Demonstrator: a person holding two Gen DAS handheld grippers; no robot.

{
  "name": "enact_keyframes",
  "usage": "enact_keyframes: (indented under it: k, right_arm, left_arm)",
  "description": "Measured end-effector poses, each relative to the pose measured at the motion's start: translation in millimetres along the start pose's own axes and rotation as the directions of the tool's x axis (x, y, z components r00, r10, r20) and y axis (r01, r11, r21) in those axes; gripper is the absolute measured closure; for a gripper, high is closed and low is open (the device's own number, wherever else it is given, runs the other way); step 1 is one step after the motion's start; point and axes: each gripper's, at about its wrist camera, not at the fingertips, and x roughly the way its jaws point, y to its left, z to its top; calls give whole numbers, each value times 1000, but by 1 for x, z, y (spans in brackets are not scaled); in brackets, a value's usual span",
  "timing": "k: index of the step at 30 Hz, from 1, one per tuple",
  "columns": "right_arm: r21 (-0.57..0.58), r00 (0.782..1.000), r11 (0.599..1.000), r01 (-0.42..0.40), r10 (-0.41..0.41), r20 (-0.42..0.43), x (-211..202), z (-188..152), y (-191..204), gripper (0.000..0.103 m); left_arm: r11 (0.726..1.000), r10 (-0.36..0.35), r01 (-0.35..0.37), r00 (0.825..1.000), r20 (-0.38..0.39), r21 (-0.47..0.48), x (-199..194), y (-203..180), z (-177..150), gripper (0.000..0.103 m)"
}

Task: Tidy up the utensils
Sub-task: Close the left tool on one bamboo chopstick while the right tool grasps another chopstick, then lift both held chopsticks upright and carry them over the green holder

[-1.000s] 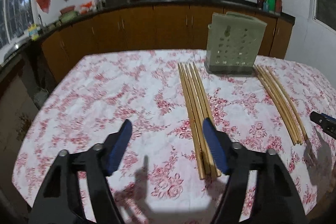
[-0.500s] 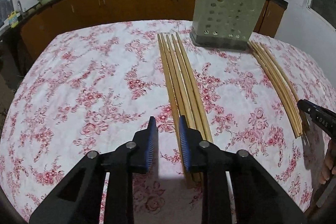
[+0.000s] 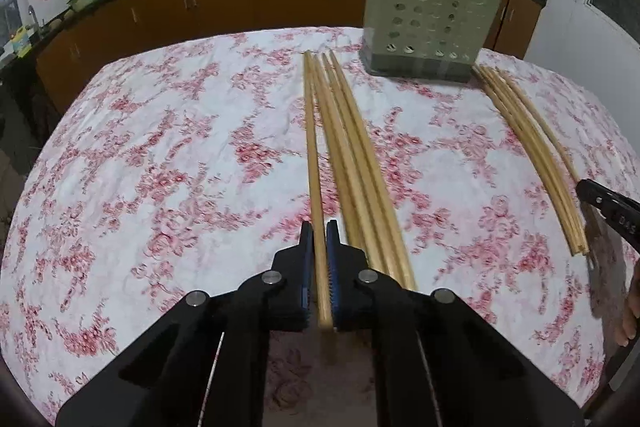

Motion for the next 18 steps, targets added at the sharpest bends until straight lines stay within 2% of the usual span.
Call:
enact_keyframes:
  k: [8, 18]
  right_arm:
    - [28, 999, 999, 31, -31, 18, 9, 11, -14, 94]
    - [49, 999, 998, 29, -30, 26, 13, 14, -24, 94]
  left_arm:
    - [999, 44, -44, 999, 7, -18, 10, 25, 10, 95]
    - [1000, 13, -12, 1000, 20, -18, 7, 29, 7, 95]
